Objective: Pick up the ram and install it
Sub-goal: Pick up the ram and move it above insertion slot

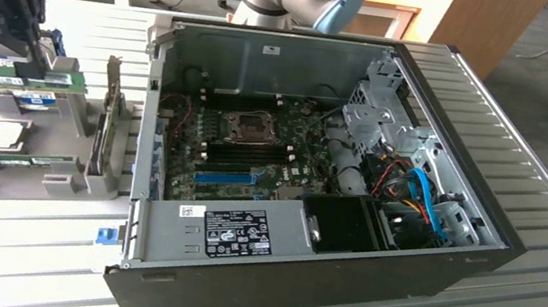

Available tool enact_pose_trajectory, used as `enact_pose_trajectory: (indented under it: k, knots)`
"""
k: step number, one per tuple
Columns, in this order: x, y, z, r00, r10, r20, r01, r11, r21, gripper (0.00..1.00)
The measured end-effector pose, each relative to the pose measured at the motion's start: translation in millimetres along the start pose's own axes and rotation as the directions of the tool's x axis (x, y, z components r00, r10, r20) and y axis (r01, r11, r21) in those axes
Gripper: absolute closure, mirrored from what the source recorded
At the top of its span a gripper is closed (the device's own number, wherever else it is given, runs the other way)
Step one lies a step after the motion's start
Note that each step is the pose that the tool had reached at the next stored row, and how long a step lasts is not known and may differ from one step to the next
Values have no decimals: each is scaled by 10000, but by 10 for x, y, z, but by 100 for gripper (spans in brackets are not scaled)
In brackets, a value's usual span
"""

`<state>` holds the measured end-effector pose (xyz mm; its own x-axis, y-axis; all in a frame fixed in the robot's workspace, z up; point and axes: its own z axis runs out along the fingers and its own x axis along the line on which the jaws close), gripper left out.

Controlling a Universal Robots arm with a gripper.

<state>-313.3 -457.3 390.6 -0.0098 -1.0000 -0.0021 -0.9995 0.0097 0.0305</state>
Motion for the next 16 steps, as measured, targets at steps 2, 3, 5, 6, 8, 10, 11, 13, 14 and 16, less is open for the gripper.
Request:
enact_pose_trajectory:
  k: [2,3,5,6,8,10,11,13,14,16]
  knots:
    - [0,-50,-2,10000,-1,0,1,10000,0,88]
    - [0,-74,-3,10000,-1,-1,1,10000,-1,88]
    - [-1,-124,-4,10000,0,-1,0,10000,-1,88]
    - [-2,-149,-5,10000,1,-1,-1,10000,-1,88]
    - [-2,-201,-6,10000,0,0,0,10000,0,88]
    - [-2,-247,-8,10000,0,0,0,10000,0,88]
    - [-2,-269,-8,10000,0,0,0,10000,-1,88]
    - [-3,-317,-10,10000,-1,-1,1,10000,-1,88]
    - [-3,-340,-11,10000,-1,-1,1,10000,-1,88]
    - [-4,-388,-12,10000,0,-1,0,10000,0,88]
